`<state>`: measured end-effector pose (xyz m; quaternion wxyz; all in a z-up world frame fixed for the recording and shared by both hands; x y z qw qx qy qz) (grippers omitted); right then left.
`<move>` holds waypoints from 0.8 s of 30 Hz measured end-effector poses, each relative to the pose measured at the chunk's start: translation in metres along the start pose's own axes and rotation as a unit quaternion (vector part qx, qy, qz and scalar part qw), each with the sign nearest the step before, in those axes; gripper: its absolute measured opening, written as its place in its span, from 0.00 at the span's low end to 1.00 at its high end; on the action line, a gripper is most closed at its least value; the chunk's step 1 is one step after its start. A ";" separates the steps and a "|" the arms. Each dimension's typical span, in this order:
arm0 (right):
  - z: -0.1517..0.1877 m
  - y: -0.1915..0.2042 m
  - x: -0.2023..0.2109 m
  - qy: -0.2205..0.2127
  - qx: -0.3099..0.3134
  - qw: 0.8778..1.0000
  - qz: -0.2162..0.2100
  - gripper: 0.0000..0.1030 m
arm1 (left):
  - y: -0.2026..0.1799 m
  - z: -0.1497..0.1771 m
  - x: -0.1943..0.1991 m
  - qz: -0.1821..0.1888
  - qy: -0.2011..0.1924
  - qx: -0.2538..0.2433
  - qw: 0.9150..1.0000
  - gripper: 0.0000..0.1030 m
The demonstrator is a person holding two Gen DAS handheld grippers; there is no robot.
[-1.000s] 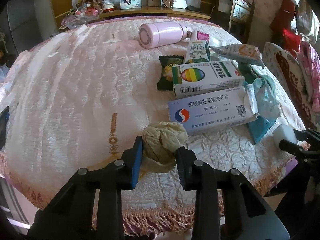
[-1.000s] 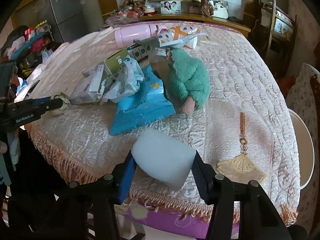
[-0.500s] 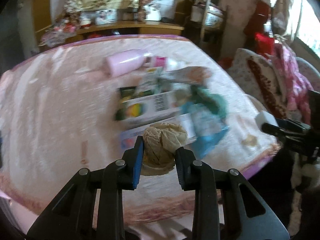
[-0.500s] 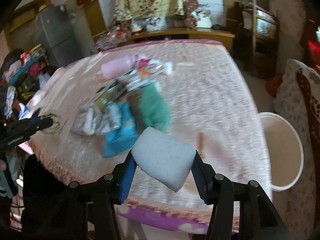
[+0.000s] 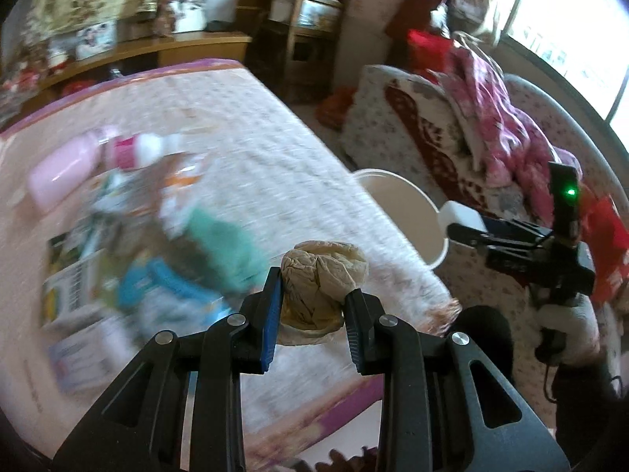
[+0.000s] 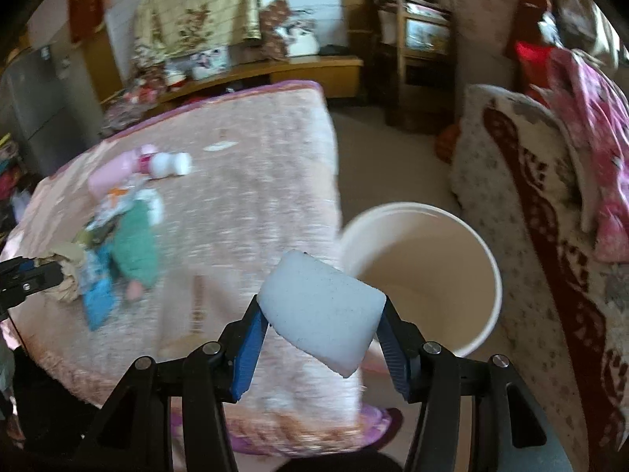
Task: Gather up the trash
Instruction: 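Carry tissue and foam block to the white bucket and open both grippers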
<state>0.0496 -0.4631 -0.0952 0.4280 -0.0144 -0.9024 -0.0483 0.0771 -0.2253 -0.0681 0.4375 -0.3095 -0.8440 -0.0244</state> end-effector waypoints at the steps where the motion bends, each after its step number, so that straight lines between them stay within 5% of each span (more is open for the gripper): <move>1: 0.000 -0.010 -0.004 0.005 -0.007 1.000 0.006 0.52 | -0.007 -0.004 -0.007 0.006 0.004 -0.003 1.000 0.26; 18: 0.001 -0.111 -0.072 0.044 -0.083 0.995 0.038 0.54 | -0.101 -0.065 -0.133 0.041 0.055 -0.023 0.997 0.27; 21: -0.001 -0.121 -0.081 0.045 -0.094 0.994 0.036 0.55 | -0.106 -0.074 -0.151 0.047 0.052 -0.012 0.997 0.31; 24: -0.001 -0.131 -0.089 0.039 -0.107 0.993 0.036 0.66 | -0.106 -0.080 -0.164 0.061 0.050 0.000 0.997 0.43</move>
Point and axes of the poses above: each gripper's, at about its wrist camera, not at the fingertips, and x roughly against the way its jaws point, y to its left, z to its underside, the point moved 3 cm from there along -x, roughly the way its jaws point, and after that the axes turned 3 degrees about -z, right-handed, at the moved point
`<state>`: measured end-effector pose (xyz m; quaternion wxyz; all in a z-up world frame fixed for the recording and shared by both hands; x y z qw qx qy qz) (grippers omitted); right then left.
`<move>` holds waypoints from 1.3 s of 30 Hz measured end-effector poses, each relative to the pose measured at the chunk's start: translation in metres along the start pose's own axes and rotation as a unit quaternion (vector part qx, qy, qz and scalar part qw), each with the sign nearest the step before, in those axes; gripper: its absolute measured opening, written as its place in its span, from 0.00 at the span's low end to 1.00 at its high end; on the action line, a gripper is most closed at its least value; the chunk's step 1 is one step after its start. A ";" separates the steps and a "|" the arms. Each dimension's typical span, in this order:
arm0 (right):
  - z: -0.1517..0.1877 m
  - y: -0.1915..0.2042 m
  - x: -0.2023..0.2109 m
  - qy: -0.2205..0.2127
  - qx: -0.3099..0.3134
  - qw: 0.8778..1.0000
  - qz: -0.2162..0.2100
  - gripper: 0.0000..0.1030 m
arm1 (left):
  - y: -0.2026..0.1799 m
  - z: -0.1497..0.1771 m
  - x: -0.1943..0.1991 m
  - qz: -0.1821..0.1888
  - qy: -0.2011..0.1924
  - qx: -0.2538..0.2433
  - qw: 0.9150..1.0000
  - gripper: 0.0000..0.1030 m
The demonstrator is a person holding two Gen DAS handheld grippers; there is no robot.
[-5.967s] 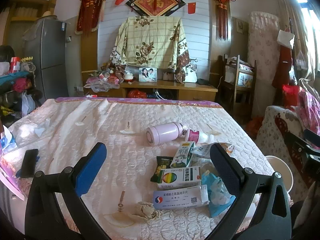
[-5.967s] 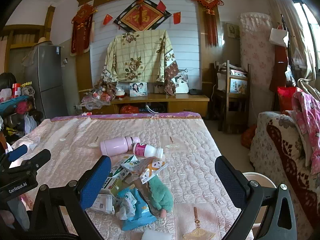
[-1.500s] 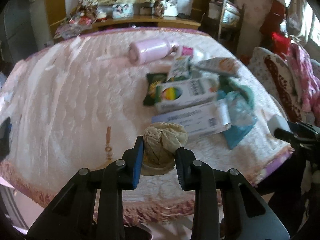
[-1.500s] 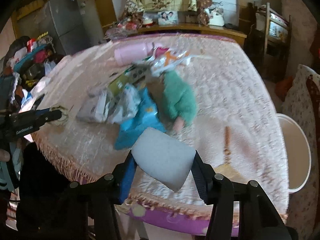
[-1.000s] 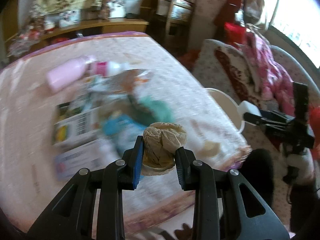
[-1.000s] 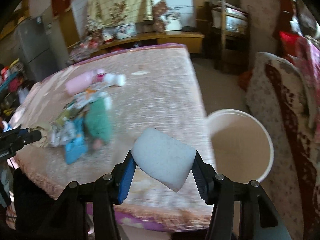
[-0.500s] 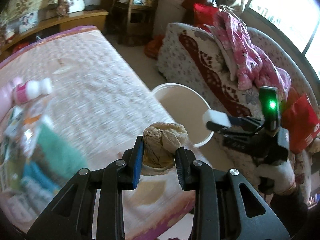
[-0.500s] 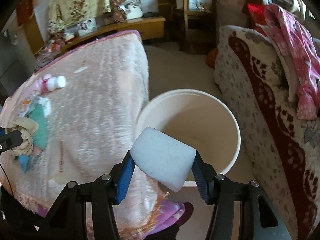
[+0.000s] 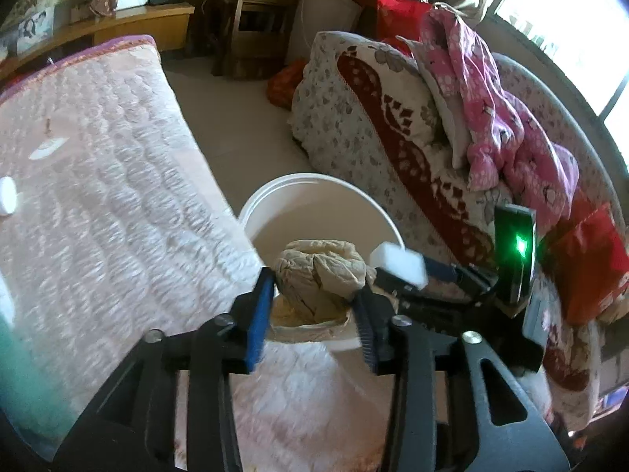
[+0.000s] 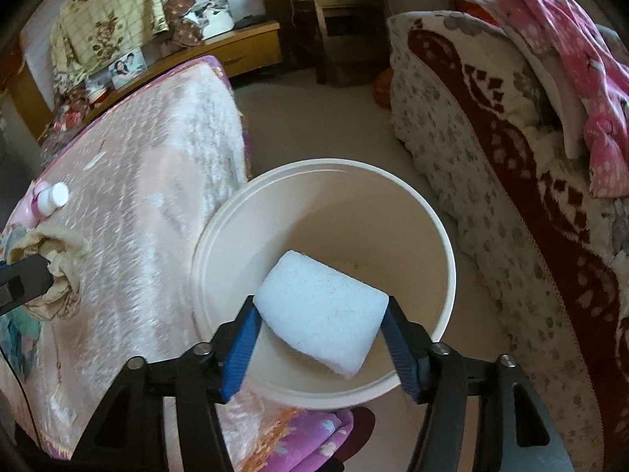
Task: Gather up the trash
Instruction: 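Carry tissue and foam block to the white bucket and open both grippers, then move both open grippers back over the trash on the bed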
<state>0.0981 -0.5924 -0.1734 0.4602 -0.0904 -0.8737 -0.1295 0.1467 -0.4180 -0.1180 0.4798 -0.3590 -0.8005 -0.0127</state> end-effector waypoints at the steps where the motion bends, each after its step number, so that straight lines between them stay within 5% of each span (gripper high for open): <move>1: 0.000 -0.002 -0.002 -0.003 -0.006 1.000 -0.004 0.74 | 0.001 -0.002 -0.003 0.004 0.001 0.005 1.000 0.50; 8: 0.007 0.000 -0.003 -0.001 0.000 1.000 -0.006 0.78 | 0.007 0.002 -0.004 -0.002 0.002 0.014 1.000 0.54; 22: 0.010 0.035 0.039 -0.018 0.040 0.999 0.004 0.78 | 0.019 0.031 0.043 -0.072 -0.030 0.005 0.997 0.54; 39: 0.024 0.165 0.093 -0.045 0.146 0.987 -0.049 0.82 | 0.092 0.099 0.142 -0.132 -0.058 0.035 0.989 0.54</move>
Point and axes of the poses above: each gripper's, at about its wrist camera, not at the fingertips, and x roughly against the way its jaws point, y to its left, z to its underside, the point moved 3 cm from there along -x, roughly the way its jaws point, and after that the axes turned 3 degrees about -z, right-handed, at the moved point
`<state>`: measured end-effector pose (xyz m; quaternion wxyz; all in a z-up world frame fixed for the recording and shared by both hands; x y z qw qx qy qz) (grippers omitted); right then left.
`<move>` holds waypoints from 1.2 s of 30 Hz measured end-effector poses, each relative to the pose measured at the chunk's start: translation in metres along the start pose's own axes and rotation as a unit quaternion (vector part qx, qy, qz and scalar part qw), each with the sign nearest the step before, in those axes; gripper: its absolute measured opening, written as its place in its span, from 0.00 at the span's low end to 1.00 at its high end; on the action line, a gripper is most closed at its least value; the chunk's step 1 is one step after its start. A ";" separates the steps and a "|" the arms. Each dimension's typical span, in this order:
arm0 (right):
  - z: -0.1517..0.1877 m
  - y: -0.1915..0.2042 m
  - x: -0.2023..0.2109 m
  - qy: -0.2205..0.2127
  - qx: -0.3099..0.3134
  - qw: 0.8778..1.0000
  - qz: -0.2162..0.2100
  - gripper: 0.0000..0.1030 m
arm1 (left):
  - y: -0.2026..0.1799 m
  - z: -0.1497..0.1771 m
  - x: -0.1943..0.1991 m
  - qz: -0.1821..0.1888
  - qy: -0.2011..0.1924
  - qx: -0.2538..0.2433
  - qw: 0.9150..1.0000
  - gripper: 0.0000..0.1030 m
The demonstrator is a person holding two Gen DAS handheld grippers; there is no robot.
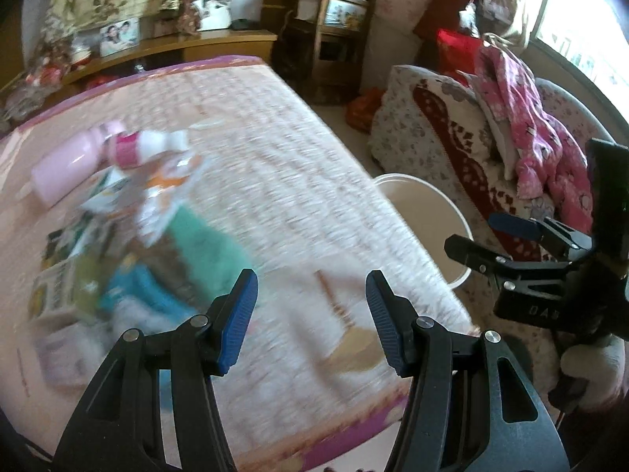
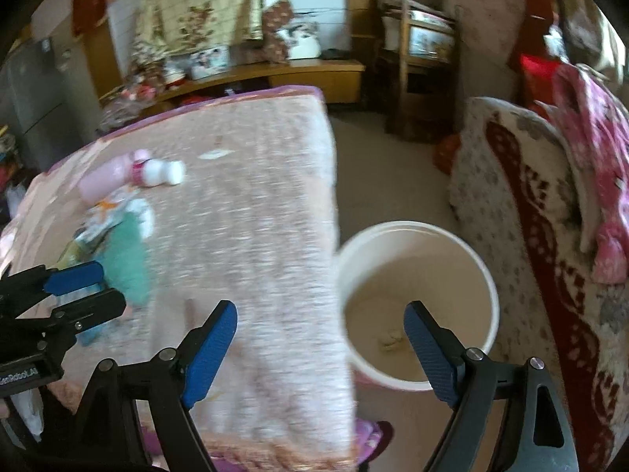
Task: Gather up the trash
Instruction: 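Move both open grippers back over the trash on the bed, then grasp the white plastic wrapper with the right gripper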
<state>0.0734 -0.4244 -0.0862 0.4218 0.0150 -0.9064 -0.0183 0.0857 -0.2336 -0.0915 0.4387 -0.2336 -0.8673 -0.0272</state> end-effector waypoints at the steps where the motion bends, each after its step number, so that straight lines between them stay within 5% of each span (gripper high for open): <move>1: 0.001 0.009 -0.002 0.003 0.006 1.000 -0.006 0.83 | 0.008 0.004 0.005 -0.003 -0.001 0.004 1.000 0.54; 18: 0.004 0.167 -0.044 0.030 0.104 0.983 -0.145 0.82 | 0.171 0.074 0.056 -0.106 0.015 0.097 0.990 0.54; 27: -0.003 0.214 -0.065 0.035 0.139 0.975 -0.171 0.74 | 0.204 0.073 0.060 -0.116 0.007 0.130 0.985 0.54; 36: -0.002 0.219 -0.093 0.052 0.143 0.973 -0.174 0.33 | 0.205 0.049 0.054 -0.098 -0.001 0.134 0.986 0.54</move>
Point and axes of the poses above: each gripper's, at about its wrist camera, not at the fingertips, and x roughly against the way its jaws point, y to its left, z to its underside, the point moved 3 cm from there along -x, roughly the way its jaws point, and after that the axes turned 3 degrees about -z, right-handed, at the moved point
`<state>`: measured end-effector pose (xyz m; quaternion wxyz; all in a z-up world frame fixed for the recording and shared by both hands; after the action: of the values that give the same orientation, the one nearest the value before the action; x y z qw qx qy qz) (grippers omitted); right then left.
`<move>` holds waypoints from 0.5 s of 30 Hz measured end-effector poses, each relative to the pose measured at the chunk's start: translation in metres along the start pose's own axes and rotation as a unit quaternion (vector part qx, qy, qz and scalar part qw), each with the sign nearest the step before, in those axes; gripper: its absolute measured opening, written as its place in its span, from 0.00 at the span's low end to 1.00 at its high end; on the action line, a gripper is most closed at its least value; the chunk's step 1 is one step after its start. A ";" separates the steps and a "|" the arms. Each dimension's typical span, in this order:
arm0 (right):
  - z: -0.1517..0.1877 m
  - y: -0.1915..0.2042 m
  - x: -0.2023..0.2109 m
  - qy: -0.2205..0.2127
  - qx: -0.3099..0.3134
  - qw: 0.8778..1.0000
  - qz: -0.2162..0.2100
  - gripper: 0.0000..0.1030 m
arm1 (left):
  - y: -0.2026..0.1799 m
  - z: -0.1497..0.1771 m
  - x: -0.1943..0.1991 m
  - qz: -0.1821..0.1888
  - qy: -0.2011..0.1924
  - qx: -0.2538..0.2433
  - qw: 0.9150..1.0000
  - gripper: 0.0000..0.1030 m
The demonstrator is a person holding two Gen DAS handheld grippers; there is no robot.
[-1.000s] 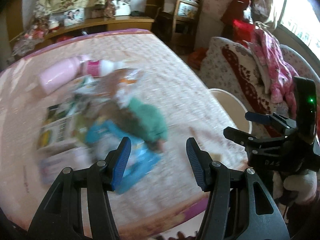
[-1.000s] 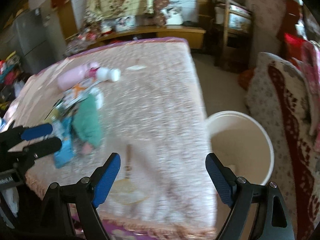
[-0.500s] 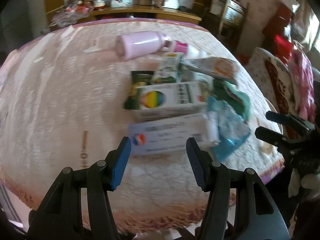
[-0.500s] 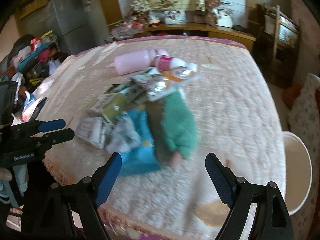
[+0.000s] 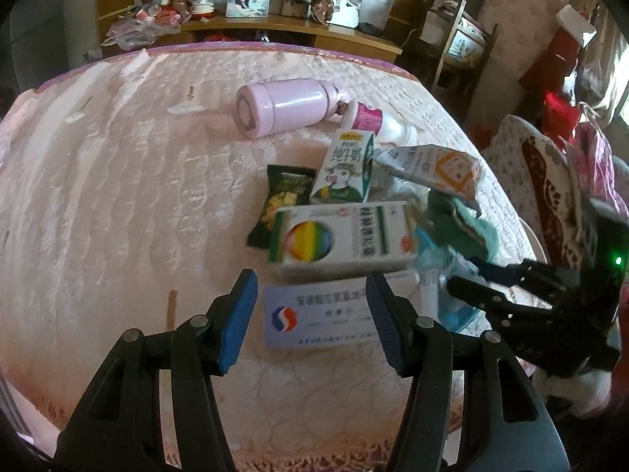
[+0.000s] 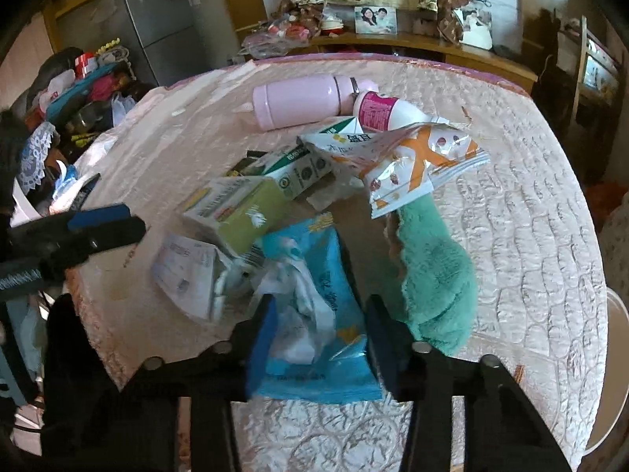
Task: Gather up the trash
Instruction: 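Grasp the white plastic wrapper with the right gripper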
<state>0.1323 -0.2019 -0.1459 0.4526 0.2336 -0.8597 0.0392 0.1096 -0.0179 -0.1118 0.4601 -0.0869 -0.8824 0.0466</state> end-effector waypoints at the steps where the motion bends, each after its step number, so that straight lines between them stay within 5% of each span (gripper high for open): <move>1: 0.001 -0.002 0.001 -0.002 -0.003 1.000 -0.001 0.27 | -0.002 -0.001 -0.001 0.002 0.001 -0.001 1.000 0.54; 15: 0.018 -0.050 0.061 -0.047 -0.040 0.998 0.028 0.20 | -0.037 -0.019 -0.010 0.032 0.006 -0.005 0.999 0.54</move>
<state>0.1112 -0.2735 -0.1145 0.4198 0.1925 -0.8869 0.0063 0.1266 -0.0564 -0.1030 0.4635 -0.1180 -0.8764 0.0564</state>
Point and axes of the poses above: each gripper's, at about its wrist camera, not at the fingertips, and x roughly against the way its jaws point, y to its left, z to its underside, the point moved 3 cm from there along -x, roughly the way its jaws point, and after that the axes turned 3 degrees about -z, right-handed, at the moved point
